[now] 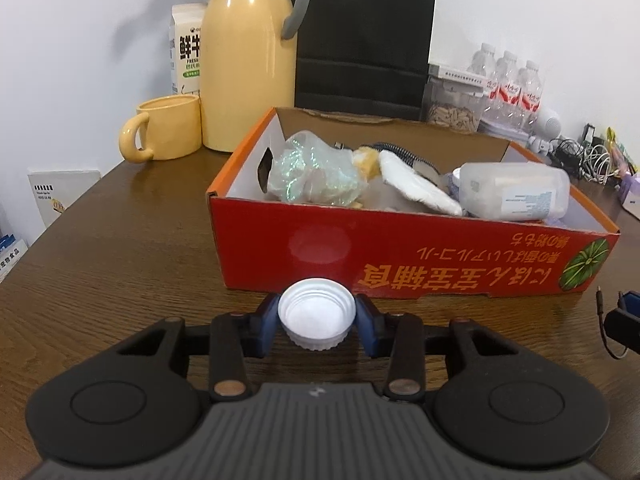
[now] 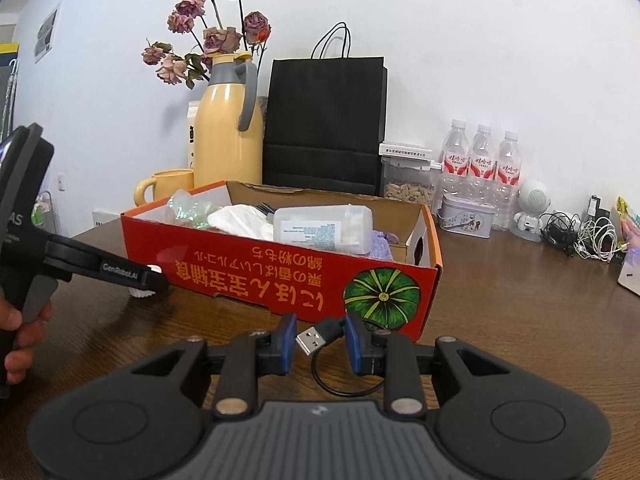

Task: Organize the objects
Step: 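Grasp the second white bottle cap with the left tool while the right tool holds the cable, then carry the USB cable and cap into the box and open both tools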

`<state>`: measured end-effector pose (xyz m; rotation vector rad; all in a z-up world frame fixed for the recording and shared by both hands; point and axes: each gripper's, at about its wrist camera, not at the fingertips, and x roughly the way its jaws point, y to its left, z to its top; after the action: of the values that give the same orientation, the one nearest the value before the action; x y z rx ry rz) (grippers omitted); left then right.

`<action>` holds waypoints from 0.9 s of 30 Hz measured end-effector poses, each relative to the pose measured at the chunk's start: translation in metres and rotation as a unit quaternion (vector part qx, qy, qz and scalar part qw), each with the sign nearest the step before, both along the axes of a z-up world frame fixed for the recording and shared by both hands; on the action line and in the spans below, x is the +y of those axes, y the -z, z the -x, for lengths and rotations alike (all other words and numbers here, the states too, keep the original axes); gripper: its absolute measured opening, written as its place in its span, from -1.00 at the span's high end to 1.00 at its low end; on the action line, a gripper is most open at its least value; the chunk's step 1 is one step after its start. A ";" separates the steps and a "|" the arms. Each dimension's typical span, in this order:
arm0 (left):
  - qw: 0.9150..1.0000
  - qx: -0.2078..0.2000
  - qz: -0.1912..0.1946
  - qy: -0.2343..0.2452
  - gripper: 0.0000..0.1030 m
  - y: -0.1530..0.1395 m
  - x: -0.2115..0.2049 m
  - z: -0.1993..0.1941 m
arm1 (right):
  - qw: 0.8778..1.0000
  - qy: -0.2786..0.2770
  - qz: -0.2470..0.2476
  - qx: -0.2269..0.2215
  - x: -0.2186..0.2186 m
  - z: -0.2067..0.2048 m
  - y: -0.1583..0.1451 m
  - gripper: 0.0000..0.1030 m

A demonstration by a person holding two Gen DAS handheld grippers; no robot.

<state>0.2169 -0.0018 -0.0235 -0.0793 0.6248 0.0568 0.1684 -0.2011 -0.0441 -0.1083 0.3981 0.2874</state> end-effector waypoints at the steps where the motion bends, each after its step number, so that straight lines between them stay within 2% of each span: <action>1: 1.000 -0.004 0.001 0.002 0.21 -0.001 0.000 0.002 | 1.000 0.001 -0.001 -0.002 0.000 0.000 0.000 0.52; 9: 0.999 -0.041 0.019 0.031 0.21 -0.022 -0.011 0.021 | 0.999 0.000 0.015 -0.029 0.005 0.007 -0.004 0.52; 16: 0.995 -0.087 0.018 0.054 0.21 -0.058 -0.019 0.019 | 0.997 -0.022 0.023 -0.067 0.017 0.004 -0.029 0.52; 22: 0.991 -0.118 0.022 0.055 0.21 -0.084 -0.022 -0.001 | 0.995 -0.035 0.028 -0.094 0.035 -0.021 -0.053 0.52; 27: 0.990 -0.129 0.029 0.052 0.21 -0.092 -0.023 -0.022 | 0.994 -0.035 0.024 -0.105 0.047 -0.052 -0.068 0.52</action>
<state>0.2389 -0.0243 0.0682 -0.1087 0.3704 -0.0729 0.2207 -0.1541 0.0240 -0.1989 0.1924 0.3326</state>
